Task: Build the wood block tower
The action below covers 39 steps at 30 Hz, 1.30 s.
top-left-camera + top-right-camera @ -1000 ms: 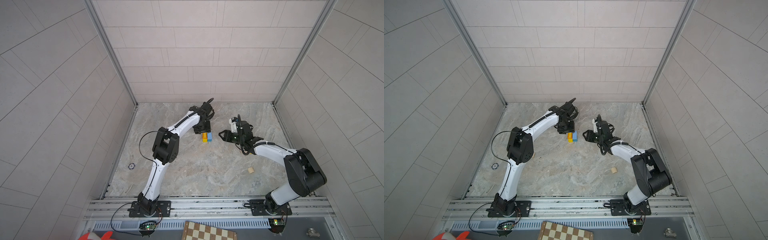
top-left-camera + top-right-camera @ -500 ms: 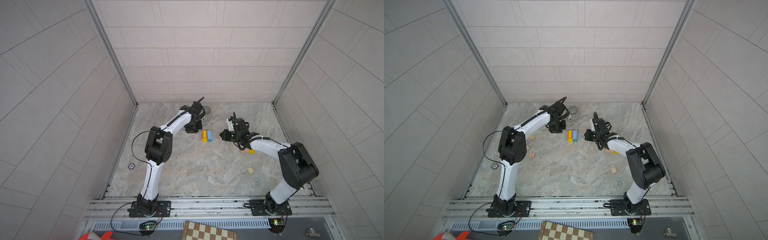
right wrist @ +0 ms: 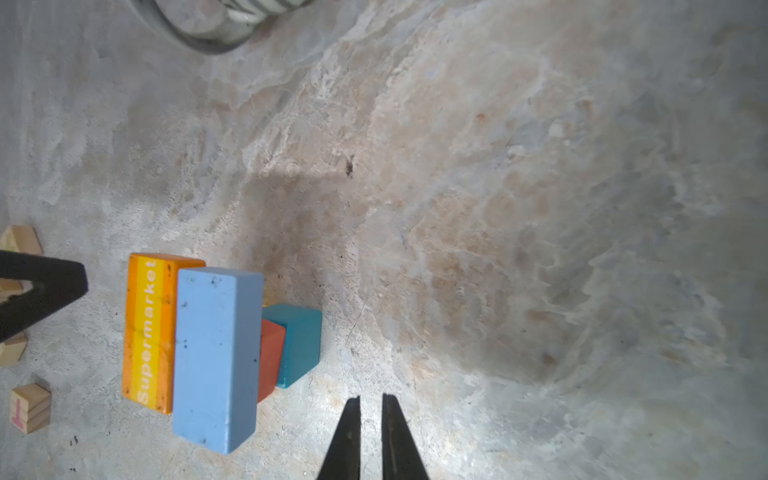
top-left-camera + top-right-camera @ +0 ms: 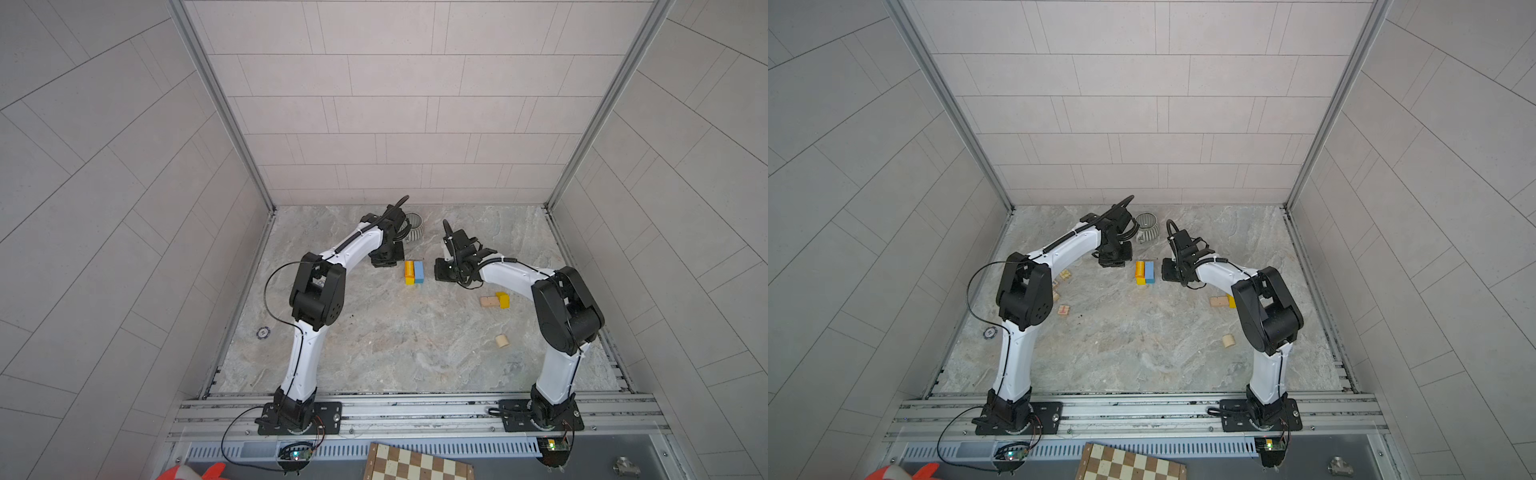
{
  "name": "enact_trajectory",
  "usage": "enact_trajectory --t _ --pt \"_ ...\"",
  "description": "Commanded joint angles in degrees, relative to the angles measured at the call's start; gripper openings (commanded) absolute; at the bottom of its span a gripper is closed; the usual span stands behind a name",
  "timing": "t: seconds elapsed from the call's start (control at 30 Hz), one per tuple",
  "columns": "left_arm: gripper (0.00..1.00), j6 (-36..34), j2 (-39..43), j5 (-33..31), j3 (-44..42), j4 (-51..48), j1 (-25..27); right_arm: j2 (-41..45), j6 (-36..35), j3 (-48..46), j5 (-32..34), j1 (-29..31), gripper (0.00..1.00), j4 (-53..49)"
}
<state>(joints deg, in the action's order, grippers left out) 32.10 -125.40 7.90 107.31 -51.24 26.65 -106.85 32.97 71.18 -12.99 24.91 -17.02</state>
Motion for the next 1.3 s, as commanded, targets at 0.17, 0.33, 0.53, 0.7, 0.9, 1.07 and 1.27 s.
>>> enact_trajectory --t 0.17,0.33,0.53,0.7,0.9,1.07,1.27 --pt "0.00 1.27 -1.44 1.46 -2.20 2.26 0.24 -3.17 -1.69 3.42 -1.50 0.93 0.11 -3.49" --pt "0.00 2.09 -1.51 2.38 -3.41 3.67 0.59 -5.28 -3.59 5.53 -3.53 0.89 0.10 -4.91" --pt "0.00 2.71 -2.19 2.78 -3.12 4.11 1.29 -6.29 -4.01 6.73 -4.23 0.93 0.10 -5.56" --pt "0.00 3.04 -2.55 2.82 -3.09 4.12 1.88 -6.77 -4.06 7.57 -4.71 1.00 0.10 -5.93" --pt "0.00 3.35 -2.60 2.65 -3.07 4.31 2.44 -7.31 -4.07 8.07 -5.09 1.29 0.10 -5.93" --pt "0.00 3.81 -2.71 3.29 -3.17 4.57 2.74 -7.67 -3.90 8.36 -5.66 1.37 0.10 -5.50" --pt "0.00 4.20 -2.40 3.79 -3.95 5.11 3.18 -7.85 -3.80 8.54 -5.73 1.46 0.10 -5.31"
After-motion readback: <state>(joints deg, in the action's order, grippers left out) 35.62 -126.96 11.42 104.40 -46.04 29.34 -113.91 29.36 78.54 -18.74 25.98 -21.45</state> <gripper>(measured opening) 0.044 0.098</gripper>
